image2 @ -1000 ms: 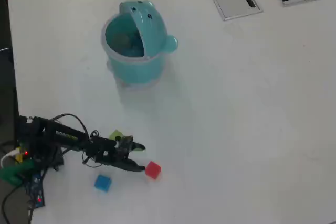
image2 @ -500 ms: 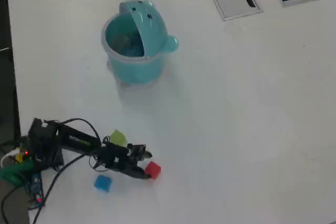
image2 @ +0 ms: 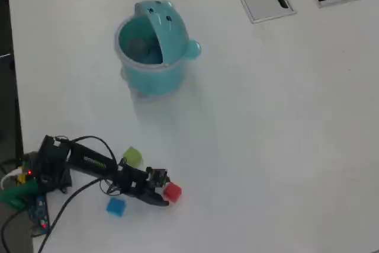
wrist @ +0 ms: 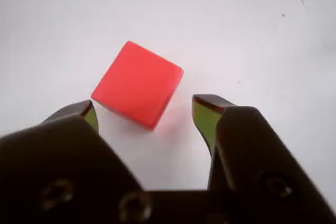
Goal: Grasp RGB lego blocks and put them in the bin one by one.
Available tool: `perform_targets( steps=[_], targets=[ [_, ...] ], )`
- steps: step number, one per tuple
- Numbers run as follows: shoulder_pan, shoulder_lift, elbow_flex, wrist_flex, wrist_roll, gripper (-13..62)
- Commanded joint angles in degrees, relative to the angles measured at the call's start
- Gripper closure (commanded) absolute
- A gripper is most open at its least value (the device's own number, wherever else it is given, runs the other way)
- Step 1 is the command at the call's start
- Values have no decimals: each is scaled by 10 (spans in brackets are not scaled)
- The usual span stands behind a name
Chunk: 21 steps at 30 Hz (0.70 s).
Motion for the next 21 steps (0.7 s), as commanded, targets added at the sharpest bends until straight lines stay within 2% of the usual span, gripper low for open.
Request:
perform_targets(
  steps=[1, 14, 21],
  targets=[
    [-2, -1, -62, -9, -5, 167],
    [-7, -62, -103, -29, -1, 173],
    [-3, -97, -129, -54, 2, 207]
  ],
)
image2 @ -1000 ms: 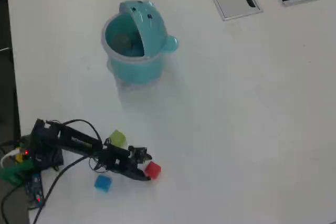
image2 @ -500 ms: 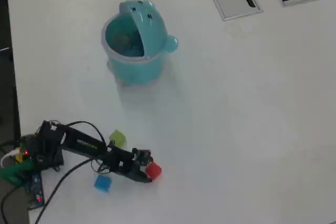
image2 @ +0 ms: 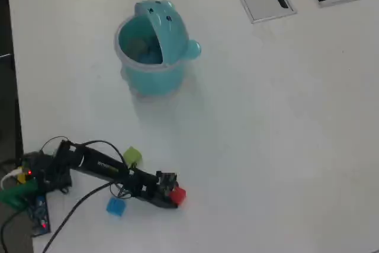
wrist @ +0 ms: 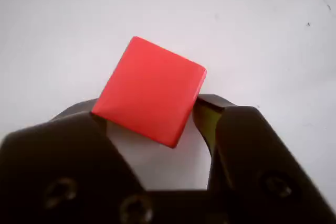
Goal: Grasp RGB lego blocks and put them in the bin one by one.
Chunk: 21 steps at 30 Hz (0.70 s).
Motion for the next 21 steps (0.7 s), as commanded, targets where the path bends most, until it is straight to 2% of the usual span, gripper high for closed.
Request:
perform_targets(
  steps=[1, 2, 9, 17, 21],
  targets=[
    [0, 8, -53, -27, 7, 224],
    [0, 8, -55, -26, 18, 261],
    [1, 16, -60, -28, 37, 346],
    [-10, 55, -53, -40, 62, 347],
    [-44, 110, -44, -40, 104, 347]
  ],
)
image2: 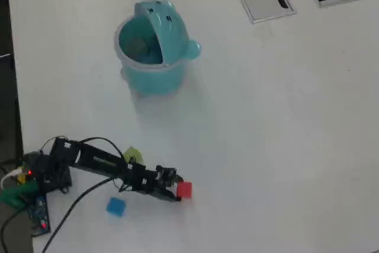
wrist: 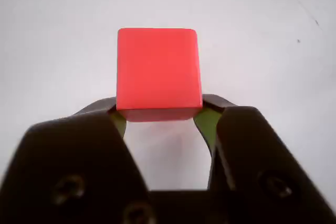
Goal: Grasp RGB lego blocks and put them in the bin one by one.
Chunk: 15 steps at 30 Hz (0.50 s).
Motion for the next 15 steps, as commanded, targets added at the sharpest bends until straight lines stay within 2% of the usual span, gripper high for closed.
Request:
perform_targets(
  steps=[1, 15],
  targets=[
    [-22, 65, -28, -37, 18, 347],
    [-147, 262, 68, -37, 84, 347]
  ],
)
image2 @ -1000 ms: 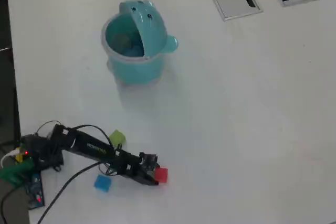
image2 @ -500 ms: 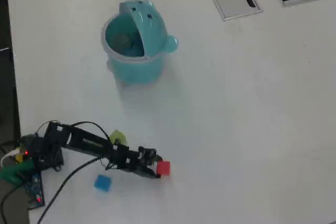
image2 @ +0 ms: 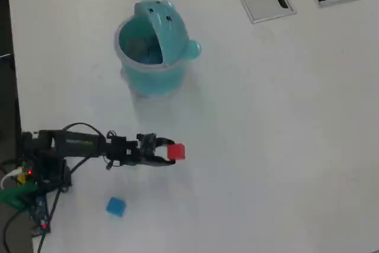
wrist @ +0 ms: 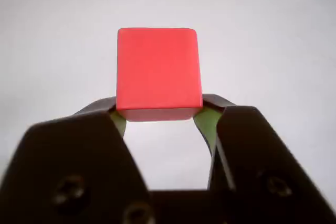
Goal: Grasp RGB lego blocks and put them in the bin one by one.
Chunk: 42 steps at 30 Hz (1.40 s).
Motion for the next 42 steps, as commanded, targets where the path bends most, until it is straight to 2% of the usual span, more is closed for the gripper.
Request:
perform_targets(
  steps=[1, 13, 18, 42],
  targets=[
    [-21, 60, -19, -37, 6, 347],
    [-105, 180, 12, -4, 24, 348],
    [-162, 224, 10, 6, 25, 370],
    [-359, 318, -3, 44, 18, 393]
  ],
)
